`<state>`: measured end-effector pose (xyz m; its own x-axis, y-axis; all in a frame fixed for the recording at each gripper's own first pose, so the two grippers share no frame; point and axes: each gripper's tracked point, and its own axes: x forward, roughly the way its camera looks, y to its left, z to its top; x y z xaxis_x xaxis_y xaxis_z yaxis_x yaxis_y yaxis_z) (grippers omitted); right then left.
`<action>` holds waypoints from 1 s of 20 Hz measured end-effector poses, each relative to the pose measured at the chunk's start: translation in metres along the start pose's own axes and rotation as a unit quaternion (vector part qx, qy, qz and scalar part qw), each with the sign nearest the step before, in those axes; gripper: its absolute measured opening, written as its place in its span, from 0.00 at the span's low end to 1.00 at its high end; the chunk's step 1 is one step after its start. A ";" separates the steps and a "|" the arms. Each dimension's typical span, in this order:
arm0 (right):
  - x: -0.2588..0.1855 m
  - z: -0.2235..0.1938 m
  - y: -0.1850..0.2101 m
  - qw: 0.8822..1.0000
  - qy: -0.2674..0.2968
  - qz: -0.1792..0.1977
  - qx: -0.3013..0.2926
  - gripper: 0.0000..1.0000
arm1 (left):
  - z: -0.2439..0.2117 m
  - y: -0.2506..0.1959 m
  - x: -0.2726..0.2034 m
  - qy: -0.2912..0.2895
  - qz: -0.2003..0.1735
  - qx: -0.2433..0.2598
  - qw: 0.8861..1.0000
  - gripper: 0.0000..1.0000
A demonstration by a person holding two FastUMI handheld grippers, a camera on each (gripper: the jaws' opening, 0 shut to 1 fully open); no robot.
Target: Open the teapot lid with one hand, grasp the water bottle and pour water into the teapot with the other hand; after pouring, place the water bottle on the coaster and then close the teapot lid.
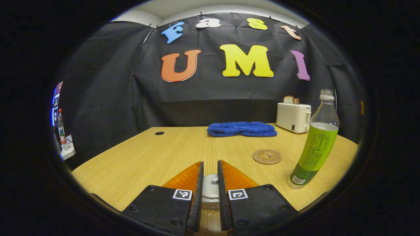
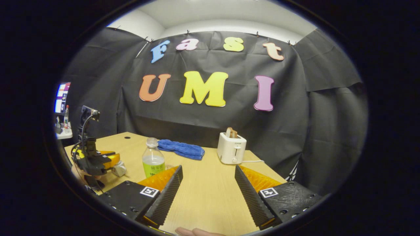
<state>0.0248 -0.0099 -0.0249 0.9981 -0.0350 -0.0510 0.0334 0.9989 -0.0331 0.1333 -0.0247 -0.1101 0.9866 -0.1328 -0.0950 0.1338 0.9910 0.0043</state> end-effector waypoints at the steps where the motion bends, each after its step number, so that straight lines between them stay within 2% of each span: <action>1: 0.000 0.000 0.000 1.000 0.000 0.000 0.000 0.95 | -0.001 -0.001 -0.001 0.001 -0.001 0.004 1.000 0.22; 5: 0.002 -0.005 0.007 1.000 0.007 0.014 -0.002 0.95 | 0.004 -0.003 -0.002 0.002 -0.007 0.010 1.000 0.06; 9: 0.005 -0.009 0.013 1.000 0.005 0.028 0.004 0.95 | 0.024 0.001 -0.010 0.000 -0.004 -0.004 1.000 0.04; 13: 0.014 -0.022 0.026 0.999 0.021 0.041 0.012 0.95 | 0.065 0.001 -0.032 -0.019 -0.013 -0.018 1.000 0.04; 16: 0.019 -0.034 0.043 0.997 0.030 0.063 0.019 0.98 | 0.085 -0.004 -0.055 -0.028 -0.024 -0.024 0.999 0.04; 20: 0.020 -0.047 0.076 0.993 0.041 0.105 0.034 0.95 | 0.099 -0.004 -0.091 -0.038 -0.034 -0.014 0.999 0.04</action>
<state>0.0453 0.0640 -0.0750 0.9760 0.1747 -0.1302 -0.1690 0.9841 0.0538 0.0518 -0.0183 -0.0030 0.9795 -0.2005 -0.0184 0.2000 0.9794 -0.0266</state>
